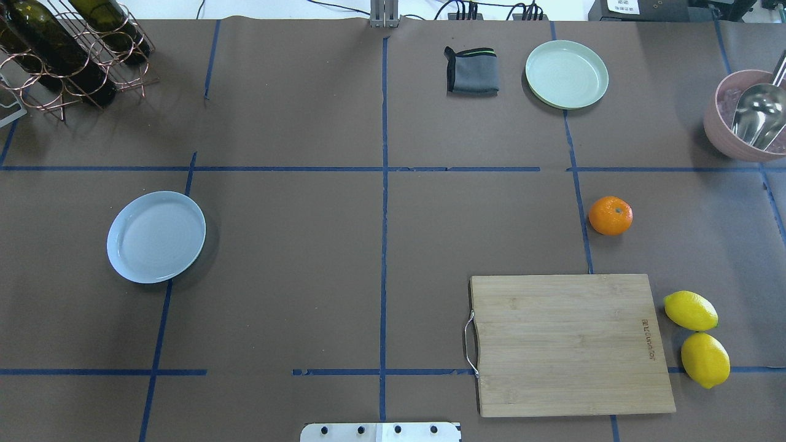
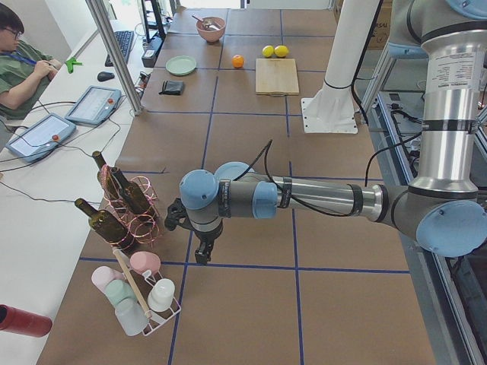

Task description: Pick orange to plate

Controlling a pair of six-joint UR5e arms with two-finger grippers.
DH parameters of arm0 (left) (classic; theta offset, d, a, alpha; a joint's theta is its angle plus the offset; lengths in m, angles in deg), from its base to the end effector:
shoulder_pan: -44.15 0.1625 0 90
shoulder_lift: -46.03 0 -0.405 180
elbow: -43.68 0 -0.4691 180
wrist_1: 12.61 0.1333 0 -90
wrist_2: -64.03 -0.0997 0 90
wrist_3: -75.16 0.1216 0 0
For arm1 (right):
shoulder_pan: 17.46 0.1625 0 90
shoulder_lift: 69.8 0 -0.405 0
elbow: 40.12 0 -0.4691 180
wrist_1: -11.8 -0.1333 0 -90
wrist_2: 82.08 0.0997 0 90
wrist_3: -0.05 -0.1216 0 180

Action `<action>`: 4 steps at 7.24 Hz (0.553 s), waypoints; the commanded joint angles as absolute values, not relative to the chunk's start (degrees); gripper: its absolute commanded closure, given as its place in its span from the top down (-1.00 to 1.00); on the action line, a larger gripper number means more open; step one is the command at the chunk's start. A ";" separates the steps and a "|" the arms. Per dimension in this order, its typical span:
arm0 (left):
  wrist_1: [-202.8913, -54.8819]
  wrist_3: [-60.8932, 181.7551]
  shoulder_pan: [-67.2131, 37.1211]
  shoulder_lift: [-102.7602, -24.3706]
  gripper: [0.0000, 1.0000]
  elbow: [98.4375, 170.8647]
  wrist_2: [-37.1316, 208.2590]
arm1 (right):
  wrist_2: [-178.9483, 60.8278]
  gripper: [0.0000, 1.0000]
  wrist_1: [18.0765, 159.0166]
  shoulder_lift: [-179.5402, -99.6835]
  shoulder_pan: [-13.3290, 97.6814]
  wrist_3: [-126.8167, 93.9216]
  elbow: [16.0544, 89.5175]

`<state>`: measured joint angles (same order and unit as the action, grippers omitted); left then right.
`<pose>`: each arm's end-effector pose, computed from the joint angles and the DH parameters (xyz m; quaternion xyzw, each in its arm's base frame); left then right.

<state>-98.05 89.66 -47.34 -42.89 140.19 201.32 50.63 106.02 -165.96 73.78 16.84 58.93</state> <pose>-0.0585 -0.5590 0.6040 0.0627 0.3962 0.1068 0.9098 0.0621 -0.5214 0.6332 0.0464 -0.3613 -0.1218 0.9233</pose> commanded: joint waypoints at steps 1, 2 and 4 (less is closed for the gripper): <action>-98.04 89.66 -47.34 -42.83 1.00 140.62 201.32 | 50.55 1.00 106.02 -166.04 73.78 16.84 58.93; -98.04 89.66 -47.34 -42.83 1.00 140.89 201.32 | 50.54 1.00 106.02 -166.04 73.78 16.84 58.93; -99.08 89.66 -46.82 -43.35 1.00 142.55 198.44 | 50.55 1.00 104.89 -165.96 73.51 17.19 58.67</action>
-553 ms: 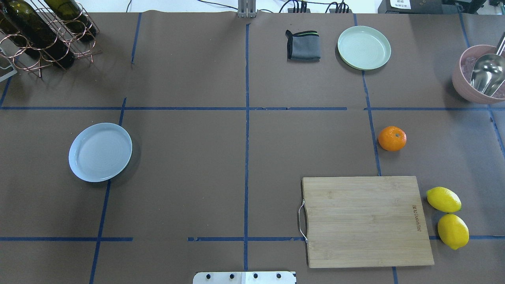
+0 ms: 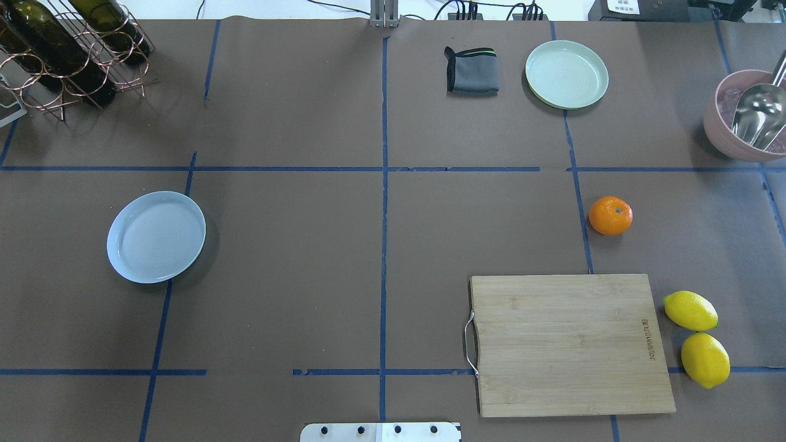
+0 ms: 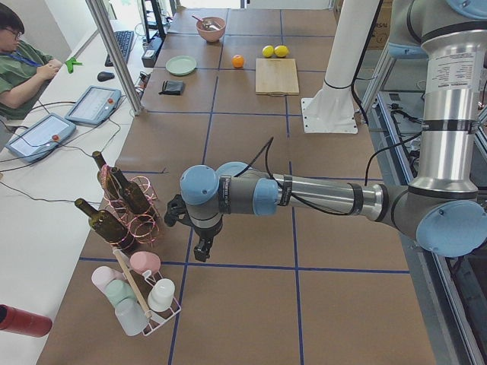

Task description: Pick orange to plate

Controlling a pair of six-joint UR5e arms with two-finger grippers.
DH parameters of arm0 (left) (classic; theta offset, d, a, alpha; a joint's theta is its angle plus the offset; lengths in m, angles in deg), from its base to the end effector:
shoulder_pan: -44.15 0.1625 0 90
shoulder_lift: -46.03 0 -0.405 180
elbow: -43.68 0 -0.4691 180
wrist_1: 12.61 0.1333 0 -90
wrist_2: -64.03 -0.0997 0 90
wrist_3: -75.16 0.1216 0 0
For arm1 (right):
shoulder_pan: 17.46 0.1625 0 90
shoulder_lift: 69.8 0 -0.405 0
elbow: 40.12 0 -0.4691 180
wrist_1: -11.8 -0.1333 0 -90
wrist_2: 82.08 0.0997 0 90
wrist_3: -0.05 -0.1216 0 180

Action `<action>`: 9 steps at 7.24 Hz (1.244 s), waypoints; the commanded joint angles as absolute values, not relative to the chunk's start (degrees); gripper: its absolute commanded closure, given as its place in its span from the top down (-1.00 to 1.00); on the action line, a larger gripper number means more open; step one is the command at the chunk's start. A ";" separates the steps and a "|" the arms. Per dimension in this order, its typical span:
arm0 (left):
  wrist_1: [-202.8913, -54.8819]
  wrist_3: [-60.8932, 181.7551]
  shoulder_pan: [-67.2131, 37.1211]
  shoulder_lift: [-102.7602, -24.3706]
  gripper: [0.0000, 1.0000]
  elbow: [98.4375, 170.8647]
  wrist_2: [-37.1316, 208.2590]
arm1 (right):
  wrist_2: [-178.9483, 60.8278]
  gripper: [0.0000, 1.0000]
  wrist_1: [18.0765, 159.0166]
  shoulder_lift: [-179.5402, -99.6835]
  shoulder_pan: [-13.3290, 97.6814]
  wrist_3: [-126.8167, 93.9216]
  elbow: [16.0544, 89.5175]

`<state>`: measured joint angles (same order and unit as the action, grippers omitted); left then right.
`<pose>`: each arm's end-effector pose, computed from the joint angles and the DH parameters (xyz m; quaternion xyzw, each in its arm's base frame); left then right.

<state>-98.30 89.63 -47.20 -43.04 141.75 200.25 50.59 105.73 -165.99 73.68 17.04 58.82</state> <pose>-0.0587 -0.5614 0.5882 0.0765 0.3855 0.1147 0.9123 0.0613 -0.5216 0.6341 0.0478 -0.3608 -0.1247 0.9230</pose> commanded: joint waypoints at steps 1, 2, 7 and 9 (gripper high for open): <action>-101.44 89.58 -46.73 -44.31 1.00 142.65 198.24 | 50.46 1.00 102.18 -165.96 72.82 16.84 57.71; -108.25 88.88 -46.64 -44.93 1.00 142.12 198.41 | 50.37 1.00 99.45 -165.70 71.85 13.10 57.96; -144.28 75.96 -44.29 -42.84 1.00 140.71 202.79 | 53.43 1.00 84.84 -165.52 69.20 4.45 58.31; -150.67 59.55 -30.09 -40.37 1.00 140.54 200.11 | 54.85 1.00 84.75 -165.69 69.20 4.54 58.67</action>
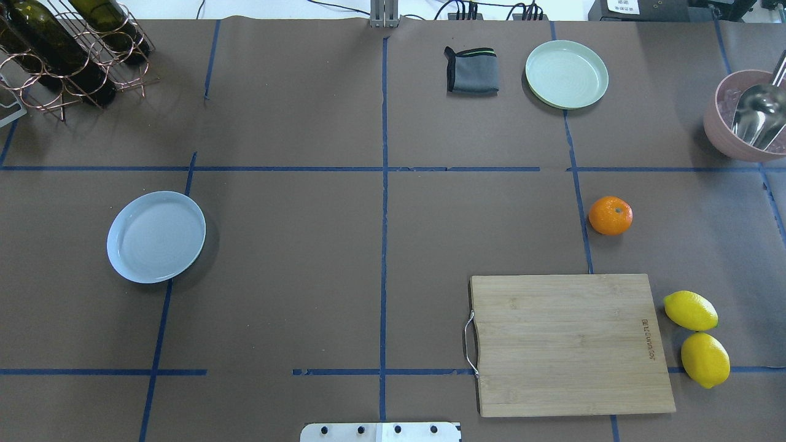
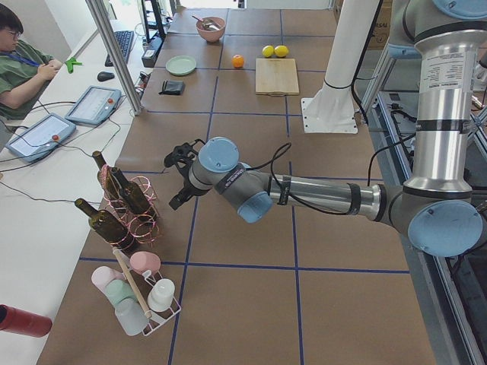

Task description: Pick orange to plate

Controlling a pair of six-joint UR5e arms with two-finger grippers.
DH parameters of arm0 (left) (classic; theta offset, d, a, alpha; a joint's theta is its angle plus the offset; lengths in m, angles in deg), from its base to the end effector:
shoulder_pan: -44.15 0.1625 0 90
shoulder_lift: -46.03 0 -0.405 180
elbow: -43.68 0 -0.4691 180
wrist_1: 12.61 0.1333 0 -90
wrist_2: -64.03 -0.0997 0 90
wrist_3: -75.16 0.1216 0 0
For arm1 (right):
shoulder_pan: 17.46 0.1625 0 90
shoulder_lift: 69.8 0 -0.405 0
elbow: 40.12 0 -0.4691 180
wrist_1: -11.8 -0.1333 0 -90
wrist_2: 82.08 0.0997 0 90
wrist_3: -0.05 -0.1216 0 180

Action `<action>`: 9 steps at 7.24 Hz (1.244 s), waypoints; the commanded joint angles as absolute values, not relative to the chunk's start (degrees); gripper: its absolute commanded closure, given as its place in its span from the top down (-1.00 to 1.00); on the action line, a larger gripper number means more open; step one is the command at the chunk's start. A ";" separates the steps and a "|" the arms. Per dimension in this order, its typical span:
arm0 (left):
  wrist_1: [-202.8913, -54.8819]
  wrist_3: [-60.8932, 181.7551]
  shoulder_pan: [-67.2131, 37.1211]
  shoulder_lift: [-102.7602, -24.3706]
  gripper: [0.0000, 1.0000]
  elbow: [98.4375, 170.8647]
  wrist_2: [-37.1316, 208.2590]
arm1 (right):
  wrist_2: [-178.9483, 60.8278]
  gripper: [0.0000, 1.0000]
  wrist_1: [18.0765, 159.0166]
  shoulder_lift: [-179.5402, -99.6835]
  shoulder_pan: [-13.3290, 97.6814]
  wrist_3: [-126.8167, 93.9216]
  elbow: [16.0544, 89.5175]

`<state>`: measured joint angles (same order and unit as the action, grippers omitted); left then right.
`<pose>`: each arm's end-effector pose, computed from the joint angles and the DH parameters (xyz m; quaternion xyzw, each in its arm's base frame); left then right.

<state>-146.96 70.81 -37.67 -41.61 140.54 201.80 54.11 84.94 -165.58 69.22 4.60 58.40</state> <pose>0.0394 -0.5784 0.5091 0.3356 0.4077 0.1952 0.8265 0.0136 -0.5517 0.5889 0.1607 -0.3848 -0.1288 0.8997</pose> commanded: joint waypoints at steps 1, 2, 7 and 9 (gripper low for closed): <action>-153.21 52.38 -25.16 -39.85 1.00 140.71 189.38 | 54.94 1.00 84.84 -166.39 69.20 4.54 58.67; -153.75 43.87 -19.45 -39.32 1.00 140.45 182.31 | 55.03 1.00 84.84 -166.48 69.20 4.54 58.67; -157.19 19.88 -3.06 -39.23 0.38 139.05 170.47 | 54.76 1.00 84.84 -167.10 69.29 4.54 58.41; -157.19 19.79 -1.21 -39.14 0.38 137.99 169.41 | 54.76 1.00 84.92 -167.19 69.21 4.45 58.41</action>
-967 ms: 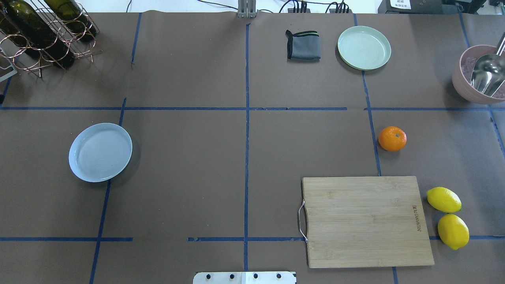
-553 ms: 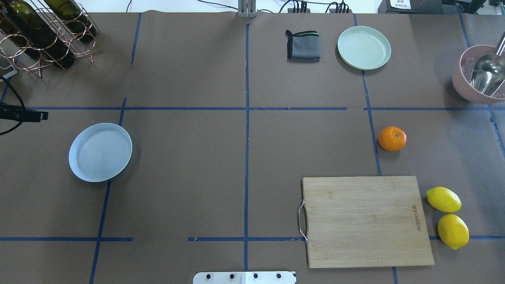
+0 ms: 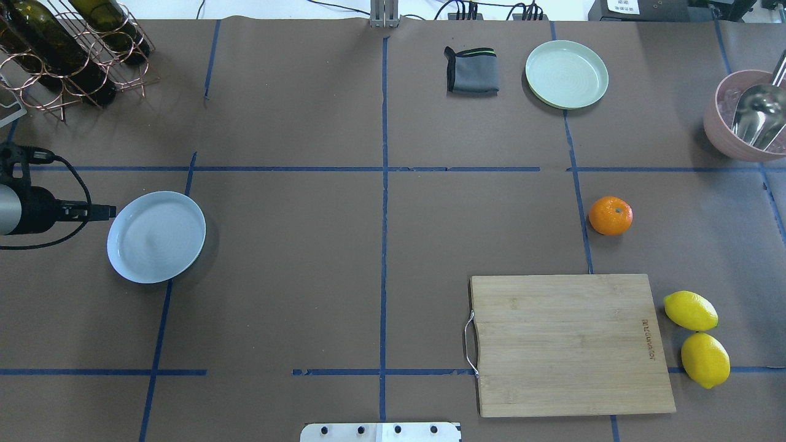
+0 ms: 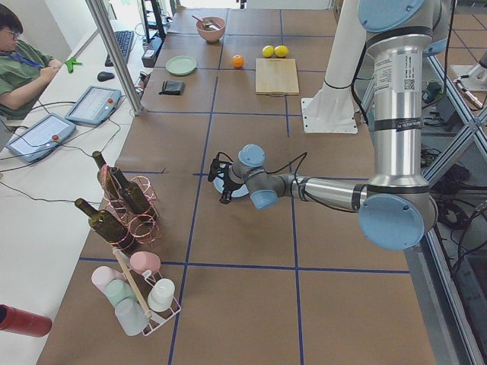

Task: Pick orange to plate
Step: 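Reach the left gripper to the light blue plate's rim and grip it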

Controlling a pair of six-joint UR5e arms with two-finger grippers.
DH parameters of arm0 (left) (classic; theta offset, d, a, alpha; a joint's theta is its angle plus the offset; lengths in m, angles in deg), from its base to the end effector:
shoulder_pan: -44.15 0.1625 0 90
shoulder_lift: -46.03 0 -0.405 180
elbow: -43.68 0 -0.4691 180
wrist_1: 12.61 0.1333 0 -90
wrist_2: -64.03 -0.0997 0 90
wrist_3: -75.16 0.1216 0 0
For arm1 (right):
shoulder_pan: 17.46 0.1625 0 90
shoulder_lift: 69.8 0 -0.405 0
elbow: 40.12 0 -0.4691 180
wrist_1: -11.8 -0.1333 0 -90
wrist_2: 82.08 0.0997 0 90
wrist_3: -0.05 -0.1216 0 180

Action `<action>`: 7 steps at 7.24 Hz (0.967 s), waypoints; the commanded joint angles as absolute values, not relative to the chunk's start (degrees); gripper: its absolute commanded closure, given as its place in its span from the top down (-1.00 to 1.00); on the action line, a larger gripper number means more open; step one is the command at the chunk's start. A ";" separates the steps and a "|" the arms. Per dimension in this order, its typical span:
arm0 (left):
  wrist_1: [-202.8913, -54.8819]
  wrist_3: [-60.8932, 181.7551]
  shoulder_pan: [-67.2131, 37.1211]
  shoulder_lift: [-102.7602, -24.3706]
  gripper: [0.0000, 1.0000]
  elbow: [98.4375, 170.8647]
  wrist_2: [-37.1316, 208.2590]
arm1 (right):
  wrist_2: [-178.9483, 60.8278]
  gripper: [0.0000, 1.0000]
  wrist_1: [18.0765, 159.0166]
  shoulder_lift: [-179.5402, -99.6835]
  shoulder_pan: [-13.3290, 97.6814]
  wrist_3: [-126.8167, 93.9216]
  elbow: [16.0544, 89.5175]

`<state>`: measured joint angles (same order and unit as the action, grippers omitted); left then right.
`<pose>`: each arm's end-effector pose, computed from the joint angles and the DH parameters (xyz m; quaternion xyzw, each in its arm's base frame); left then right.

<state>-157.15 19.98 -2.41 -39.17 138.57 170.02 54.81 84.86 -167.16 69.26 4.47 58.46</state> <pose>0.3320 -0.4957 0.5517 0.2026 0.4251 -0.0265 0.8818 0.0137 -0.5394 0.6021 0.1487 -0.3914 -0.1235 0.8997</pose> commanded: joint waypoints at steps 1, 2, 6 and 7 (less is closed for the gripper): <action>-157.19 19.79 0.10 -39.14 0.38 137.90 168.98 | 54.76 1.00 84.92 -167.19 69.20 4.45 58.32; -157.19 19.79 1.16 -39.14 0.36 137.90 168.54 | 54.76 1.00 84.92 -167.19 69.20 4.45 58.23; -157.10 19.88 2.14 -39.31 -0.55 137.29 168.53 | 54.68 1.00 84.92 -167.19 69.20 4.45 58.14; -157.10 20.05 2.22 -39.31 -1.00 137.63 168.62 | 54.68 1.00 84.92 -167.19 69.20 4.45 58.14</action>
